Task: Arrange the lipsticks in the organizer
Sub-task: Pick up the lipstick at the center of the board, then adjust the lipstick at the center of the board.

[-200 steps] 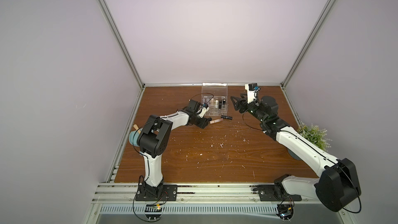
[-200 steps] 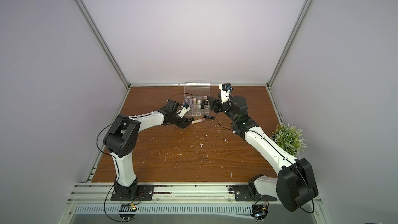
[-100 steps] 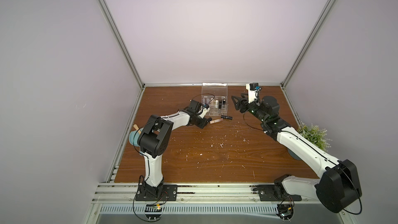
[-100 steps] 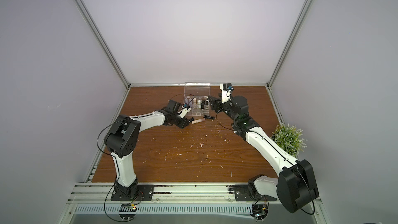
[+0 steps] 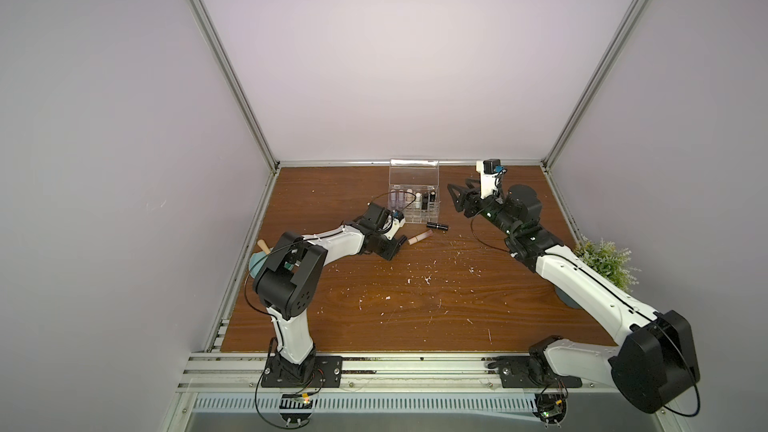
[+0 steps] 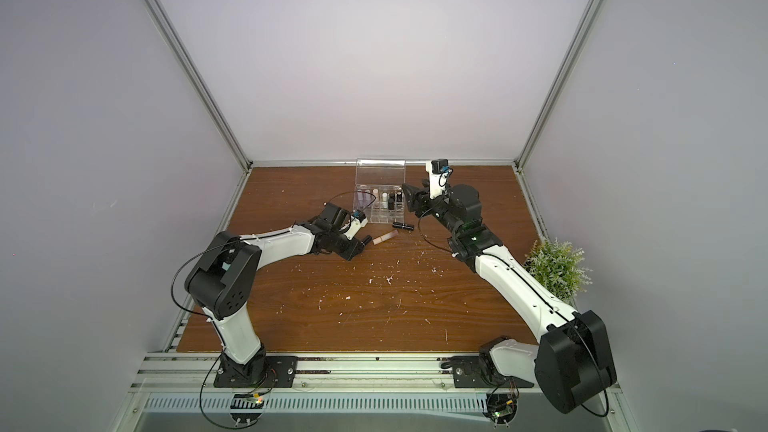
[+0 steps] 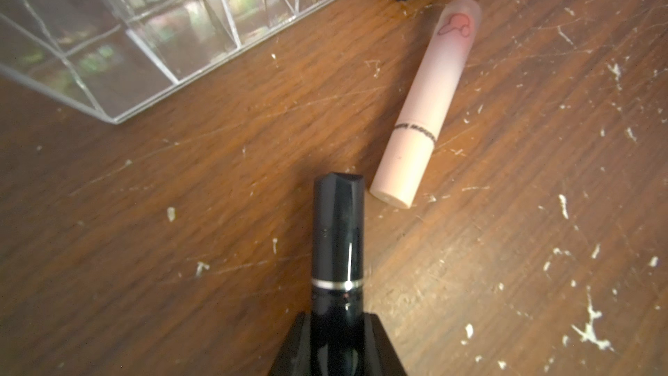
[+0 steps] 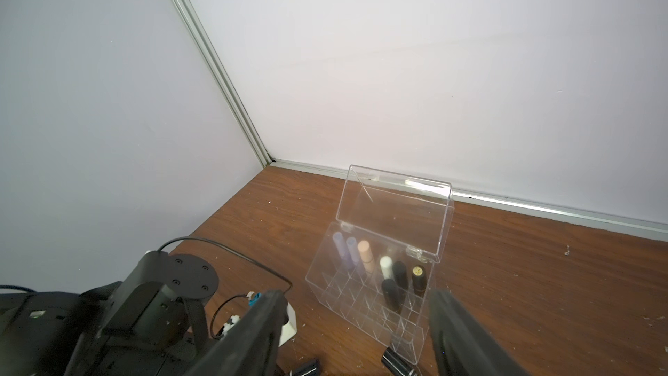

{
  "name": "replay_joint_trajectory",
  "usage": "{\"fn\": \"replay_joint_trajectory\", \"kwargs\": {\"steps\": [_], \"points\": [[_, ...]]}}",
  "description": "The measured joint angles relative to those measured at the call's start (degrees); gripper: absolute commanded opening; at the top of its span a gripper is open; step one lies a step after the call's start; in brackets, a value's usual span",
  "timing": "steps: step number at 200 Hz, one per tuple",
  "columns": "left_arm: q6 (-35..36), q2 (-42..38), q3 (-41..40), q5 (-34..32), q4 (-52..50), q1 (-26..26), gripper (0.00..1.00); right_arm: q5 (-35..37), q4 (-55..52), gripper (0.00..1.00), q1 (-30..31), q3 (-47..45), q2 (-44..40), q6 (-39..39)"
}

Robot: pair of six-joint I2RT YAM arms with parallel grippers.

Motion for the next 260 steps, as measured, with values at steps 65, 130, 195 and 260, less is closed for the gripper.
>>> {"fn": "replay_joint_trajectory", "kwargs": {"steps": [65, 130, 195, 260], "points": [[-5.2, -14.5, -7.4, -1.0, 5.9, 0.0, 0.16, -4.0, -4.9, 0.69, -0.3, 0.0, -0.9, 0.9], [-9.9, -26.4, -13.5, 3.4, 15.0, 0.0, 0.16, -14.1, -11.6, 0.71, -0.2, -14.0, -5.3, 4.9], [-12.9, -30.2, -17.0, 6.3, 18.5, -0.1, 0.16, -18.6, -16.2, 0.77, 0.6, -24.4, -7.1, 7.6], [-17.0, -33.6, -18.6, 11.4, 24.0, -1.0, 0.16, -19.8, -12.4, 0.81, 2.4, -23.8, 5.9, 8.5]]}}
